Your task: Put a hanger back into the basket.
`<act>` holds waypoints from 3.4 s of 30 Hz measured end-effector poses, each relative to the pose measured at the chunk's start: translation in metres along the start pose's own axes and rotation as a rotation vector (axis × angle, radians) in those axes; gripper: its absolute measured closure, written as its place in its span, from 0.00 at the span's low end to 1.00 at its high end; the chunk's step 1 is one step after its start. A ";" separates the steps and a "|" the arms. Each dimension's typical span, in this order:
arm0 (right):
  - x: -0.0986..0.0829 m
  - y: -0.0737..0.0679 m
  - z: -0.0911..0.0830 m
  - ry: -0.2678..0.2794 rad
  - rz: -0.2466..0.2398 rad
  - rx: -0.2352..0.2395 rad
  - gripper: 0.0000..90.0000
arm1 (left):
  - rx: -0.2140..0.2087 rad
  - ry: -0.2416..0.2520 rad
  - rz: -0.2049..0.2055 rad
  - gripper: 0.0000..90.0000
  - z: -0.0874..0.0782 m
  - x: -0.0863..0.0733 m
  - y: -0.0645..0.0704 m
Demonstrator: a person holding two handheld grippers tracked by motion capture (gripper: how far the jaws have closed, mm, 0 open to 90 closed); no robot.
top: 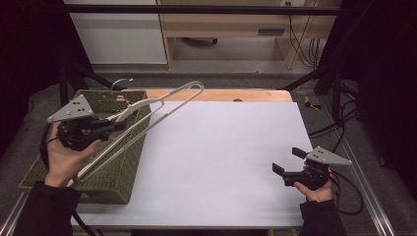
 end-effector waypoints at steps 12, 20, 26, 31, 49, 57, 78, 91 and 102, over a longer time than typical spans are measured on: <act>-0.001 -0.001 0.002 -0.012 0.000 0.004 0.03 | 0.061 0.006 -0.049 0.95 -0.019 -0.026 -0.059; -0.001 -0.001 0.003 -0.014 -0.001 0.006 0.03 | 0.081 -0.039 -0.078 0.95 -0.020 -0.048 -0.090; -0.001 -0.001 0.004 -0.016 -0.002 0.005 0.03 | 0.092 -0.057 -0.092 0.95 -0.015 -0.066 -0.109; -0.002 -0.001 0.004 -0.016 -0.001 0.006 0.03 | 0.098 -0.078 -0.113 0.95 -0.013 -0.079 -0.117; -0.003 -0.001 0.005 -0.026 -0.013 0.007 0.03 | 0.124 -0.152 -0.208 0.95 -0.011 -0.120 -0.132; -0.003 -0.001 0.005 -0.022 -0.006 0.005 0.03 | 0.106 -0.186 -0.260 0.95 0.008 -0.126 -0.123; -0.002 -0.003 0.004 -0.026 -0.009 0.009 0.03 | 0.166 -0.242 -0.425 0.93 0.037 -0.151 -0.128; -0.003 -0.003 0.009 -0.042 -0.020 0.008 0.03 | 0.290 -0.422 -0.547 0.85 0.042 -0.176 -0.144; -0.004 -0.004 0.011 -0.049 -0.019 0.008 0.03 | 0.332 -0.436 -0.553 0.64 0.038 -0.186 -0.141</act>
Point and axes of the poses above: each handheld gripper's, and its own axes: z roughly forward along the jaws, x roughly out of its top, y roughly to its right, the point moved 5 cm from there along z, roughly forward along the jaws, and after that the axes turned 12 degrees about -y, right-handed, at the moved point
